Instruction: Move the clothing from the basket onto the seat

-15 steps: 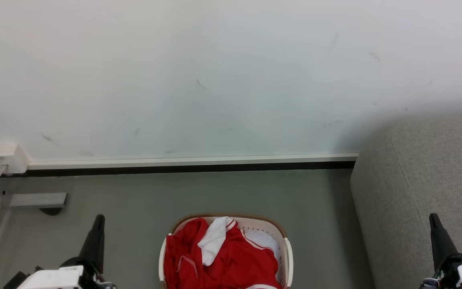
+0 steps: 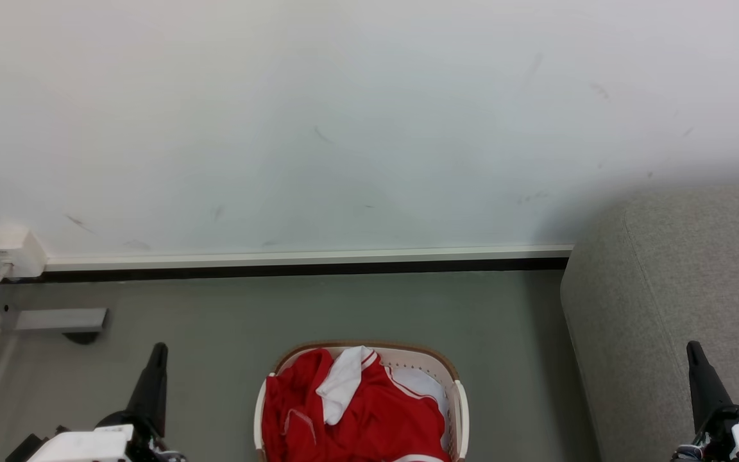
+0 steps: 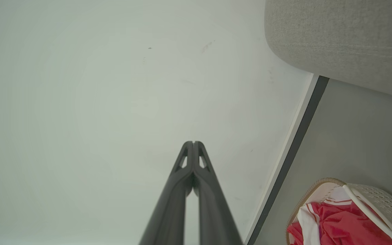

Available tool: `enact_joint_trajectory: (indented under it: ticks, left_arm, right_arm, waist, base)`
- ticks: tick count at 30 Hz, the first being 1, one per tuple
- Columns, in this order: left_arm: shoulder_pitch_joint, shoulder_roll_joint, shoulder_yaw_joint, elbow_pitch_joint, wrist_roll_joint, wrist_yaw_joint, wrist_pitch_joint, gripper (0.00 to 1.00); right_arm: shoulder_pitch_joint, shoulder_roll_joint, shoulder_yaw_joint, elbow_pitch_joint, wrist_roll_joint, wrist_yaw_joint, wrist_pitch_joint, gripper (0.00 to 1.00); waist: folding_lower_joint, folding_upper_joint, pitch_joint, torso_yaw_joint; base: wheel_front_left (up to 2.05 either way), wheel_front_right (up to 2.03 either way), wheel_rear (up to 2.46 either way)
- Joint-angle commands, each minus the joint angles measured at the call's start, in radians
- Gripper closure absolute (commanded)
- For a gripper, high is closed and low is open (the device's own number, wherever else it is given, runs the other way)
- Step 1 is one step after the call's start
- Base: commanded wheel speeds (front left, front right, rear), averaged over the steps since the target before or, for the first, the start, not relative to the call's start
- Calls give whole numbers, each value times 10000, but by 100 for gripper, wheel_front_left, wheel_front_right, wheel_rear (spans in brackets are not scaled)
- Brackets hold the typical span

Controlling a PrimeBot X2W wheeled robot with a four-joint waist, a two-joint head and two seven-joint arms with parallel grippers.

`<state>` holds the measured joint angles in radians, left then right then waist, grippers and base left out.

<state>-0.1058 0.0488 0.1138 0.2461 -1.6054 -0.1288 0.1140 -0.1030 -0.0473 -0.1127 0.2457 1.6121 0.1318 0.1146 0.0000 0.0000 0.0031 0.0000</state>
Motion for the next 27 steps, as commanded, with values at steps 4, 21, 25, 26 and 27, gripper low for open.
enact_joint_trajectory:
  ticks: [4,21,25,26,27]
  left_arm:
    - [-80,27,8,-31,-144,-41,25,100]
    - [-80,28,5,-31,-144,-41,25,100]
    - [95,-32,-8,125,10,10,-18,0]
    - [178,-61,-11,211,10,21,-19,0]
    - [264,-84,-17,300,11,32,-21,0]
  right_arm:
    - [-130,-66,-33,-36,15,-24,17,100]
    - [-130,-66,-33,-36,15,-24,17,100]
    - [88,46,25,137,-3,0,-15,0]
    - [169,90,40,222,-4,0,-19,0]
    - [258,132,58,305,-5,0,-23,0]
  waist:
    - [0,0,0,0]
    - [0,0,0,0]
    - [0,0,1,0]
    - [0,0,1,0]
    - [0,0,1,0]
  base:
    - [0,0,0]
    - [0,0,0]
    - [0,0,0]
    - [0,0,0]
    - [0,0,0]
